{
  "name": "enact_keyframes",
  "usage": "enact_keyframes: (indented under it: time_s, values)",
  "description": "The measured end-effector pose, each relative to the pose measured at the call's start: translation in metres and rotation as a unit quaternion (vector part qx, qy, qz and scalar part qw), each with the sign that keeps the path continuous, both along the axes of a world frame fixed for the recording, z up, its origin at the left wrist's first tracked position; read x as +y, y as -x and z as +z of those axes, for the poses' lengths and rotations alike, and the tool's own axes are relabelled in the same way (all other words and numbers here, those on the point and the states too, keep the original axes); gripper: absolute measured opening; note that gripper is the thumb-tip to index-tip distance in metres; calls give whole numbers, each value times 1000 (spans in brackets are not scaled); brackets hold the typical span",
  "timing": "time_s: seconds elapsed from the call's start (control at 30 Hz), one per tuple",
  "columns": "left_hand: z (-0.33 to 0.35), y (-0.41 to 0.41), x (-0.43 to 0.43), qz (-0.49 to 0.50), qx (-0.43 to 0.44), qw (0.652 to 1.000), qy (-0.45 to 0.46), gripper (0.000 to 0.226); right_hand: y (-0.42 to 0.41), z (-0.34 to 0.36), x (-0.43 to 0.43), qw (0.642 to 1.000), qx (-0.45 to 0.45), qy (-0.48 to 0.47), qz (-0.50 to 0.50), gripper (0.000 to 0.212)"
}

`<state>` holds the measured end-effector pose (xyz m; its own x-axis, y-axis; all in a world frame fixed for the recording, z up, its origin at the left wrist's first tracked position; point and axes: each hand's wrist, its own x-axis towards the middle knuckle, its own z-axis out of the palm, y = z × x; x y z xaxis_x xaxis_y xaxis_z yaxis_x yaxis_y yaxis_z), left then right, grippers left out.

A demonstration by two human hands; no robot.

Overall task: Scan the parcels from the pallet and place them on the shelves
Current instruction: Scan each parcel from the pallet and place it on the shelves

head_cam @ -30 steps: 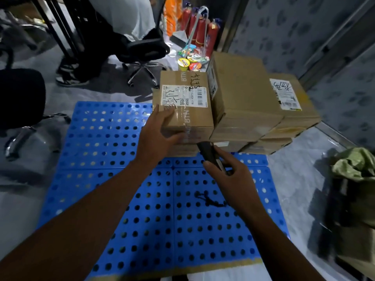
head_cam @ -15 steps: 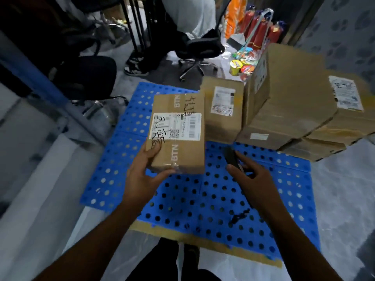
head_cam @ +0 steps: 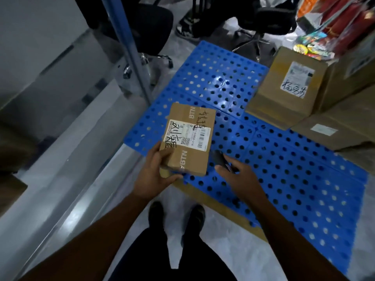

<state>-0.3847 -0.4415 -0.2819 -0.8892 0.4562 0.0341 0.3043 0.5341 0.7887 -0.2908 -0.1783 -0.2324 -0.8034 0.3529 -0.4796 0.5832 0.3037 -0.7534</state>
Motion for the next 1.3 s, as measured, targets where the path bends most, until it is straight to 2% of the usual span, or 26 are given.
enact_keyframes:
  time_s: [0.13,0.2,0.37,0.53,0.67,0.8,1.03,1.17,1.3]
  values:
    - [-6,19,4,-53,-19,998,-7,101,-1,11,2,998,-5,-62,28,59]
    - [-8,26,8,-89,-17,996,6,102,1,24,1,990,-13,-129,56,59]
    - [-10,29,15,-94,0,996,6,93,11,65,-4,930,-97,-302,185,69]
    - [-2,28,13,-100,-13,995,23,92,13,98,-17,877,-181,-388,217,72]
    - [3,25,9,-120,14,993,13,81,10,118,-31,860,-188,-426,209,71]
    - [6,20,8,-108,7,994,23,84,5,133,-48,846,-196,-445,220,71]
    - [3,24,12,-121,-34,991,35,87,-8,146,-65,835,-234,-448,216,66]
    - [-3,28,13,-112,-47,992,36,83,-10,165,-59,838,-221,-446,223,58]
    - [-6,29,15,-114,-45,991,45,84,-8,183,-46,834,-224,-445,238,61]
